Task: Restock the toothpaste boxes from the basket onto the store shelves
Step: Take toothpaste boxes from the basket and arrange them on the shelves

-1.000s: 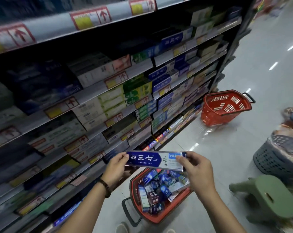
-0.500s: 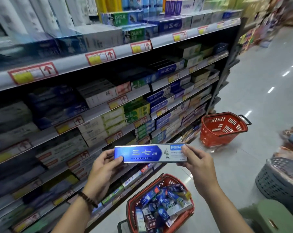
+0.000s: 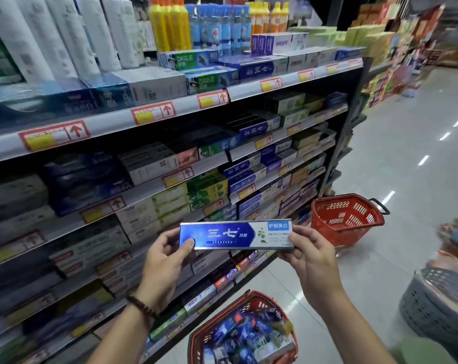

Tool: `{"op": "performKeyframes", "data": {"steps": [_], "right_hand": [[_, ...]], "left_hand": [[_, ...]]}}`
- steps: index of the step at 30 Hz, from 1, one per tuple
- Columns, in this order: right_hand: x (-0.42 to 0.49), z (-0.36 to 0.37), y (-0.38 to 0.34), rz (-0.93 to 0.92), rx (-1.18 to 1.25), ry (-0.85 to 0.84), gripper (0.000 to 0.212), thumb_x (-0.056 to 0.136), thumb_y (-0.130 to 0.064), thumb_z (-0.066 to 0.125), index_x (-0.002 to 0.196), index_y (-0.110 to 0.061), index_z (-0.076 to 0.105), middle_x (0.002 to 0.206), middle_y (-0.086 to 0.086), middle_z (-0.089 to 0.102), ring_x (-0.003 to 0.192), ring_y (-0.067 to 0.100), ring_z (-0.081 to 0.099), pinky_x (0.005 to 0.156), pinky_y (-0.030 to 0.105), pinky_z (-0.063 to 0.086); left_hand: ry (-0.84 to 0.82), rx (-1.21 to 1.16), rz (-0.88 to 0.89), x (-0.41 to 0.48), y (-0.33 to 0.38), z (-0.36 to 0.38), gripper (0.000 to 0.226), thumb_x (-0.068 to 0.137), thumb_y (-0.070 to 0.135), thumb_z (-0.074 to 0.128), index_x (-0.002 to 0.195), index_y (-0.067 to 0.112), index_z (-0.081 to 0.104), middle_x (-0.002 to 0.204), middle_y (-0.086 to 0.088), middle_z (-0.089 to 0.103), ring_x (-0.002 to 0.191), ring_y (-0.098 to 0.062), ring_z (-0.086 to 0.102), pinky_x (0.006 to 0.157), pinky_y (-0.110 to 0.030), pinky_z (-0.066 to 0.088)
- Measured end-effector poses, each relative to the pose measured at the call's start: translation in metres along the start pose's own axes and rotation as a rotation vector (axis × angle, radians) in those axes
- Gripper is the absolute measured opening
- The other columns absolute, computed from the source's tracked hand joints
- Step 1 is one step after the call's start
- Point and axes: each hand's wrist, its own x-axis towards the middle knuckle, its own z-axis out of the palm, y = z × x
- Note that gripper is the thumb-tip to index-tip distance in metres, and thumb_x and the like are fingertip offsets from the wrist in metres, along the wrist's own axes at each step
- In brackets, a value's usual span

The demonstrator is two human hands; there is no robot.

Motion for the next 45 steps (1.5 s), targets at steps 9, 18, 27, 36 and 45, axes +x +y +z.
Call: {"op": "performKeyframes", "data": {"steps": [9,18,27,36,45], "right_hand": [[0.009,0.002,-0.007,-0.044,-0.037,0.049,0.011,0.107,-0.010,0.057,0.107,0.001,0.060,0.107,0.020,0.077,0.112,0.038,0.073,0.093,0.049,0.061],[0.012,0.044,-0.011,-0.143,-0.161,0.074,0.013,0.105,-0.015,0.060,0.105,-0.002,0.062,0.102,0.010,0.079,0.106,0.028,0.076,0.090,0.046,0.063],[0.030,0.068,-0.016,-0.200,-0.243,0.100,0.014,0.106,-0.017,0.060,0.105,-0.004,0.063,0.102,0.006,0.080,0.106,0.023,0.077,0.086,0.041,0.064],[0.068,0.062,-0.029,-0.208,-0.215,0.088,0.014,0.106,-0.018,0.059,0.102,-0.005,0.063,0.101,0.006,0.080,0.106,0.023,0.077,0.089,0.046,0.064],[0.148,0.020,-0.042,-0.215,-0.196,-0.011,0.014,0.105,-0.018,0.062,0.096,-0.009,0.067,0.101,0.010,0.080,0.104,0.029,0.077,0.088,0.048,0.062]], "left_hand": [[0.023,0.061,0.081,-0.010,0.014,0.011,0.036,0.087,0.013,0.080,0.120,0.022,0.068,0.117,-0.006,0.076,0.109,-0.021,0.075,0.093,-0.046,0.061],[0.014,0.029,0.098,0.013,0.041,-0.004,0.035,0.091,0.009,0.076,0.122,0.021,0.067,0.115,-0.007,0.075,0.105,-0.019,0.076,0.085,-0.041,0.065],[0.002,0.076,0.137,0.043,0.044,-0.012,0.036,0.087,0.014,0.080,0.119,0.023,0.066,0.116,-0.004,0.075,0.111,-0.020,0.073,0.090,-0.045,0.062],[0.017,0.110,0.170,0.057,0.049,0.020,0.024,0.089,0.011,0.077,0.111,0.018,0.069,0.106,0.004,0.078,0.098,-0.012,0.076,0.088,-0.042,0.062],[0.157,0.150,0.196,0.071,0.035,0.087,0.021,0.087,0.018,0.079,0.106,0.022,0.071,0.106,0.004,0.078,0.104,-0.019,0.074,0.091,-0.051,0.061]]}}
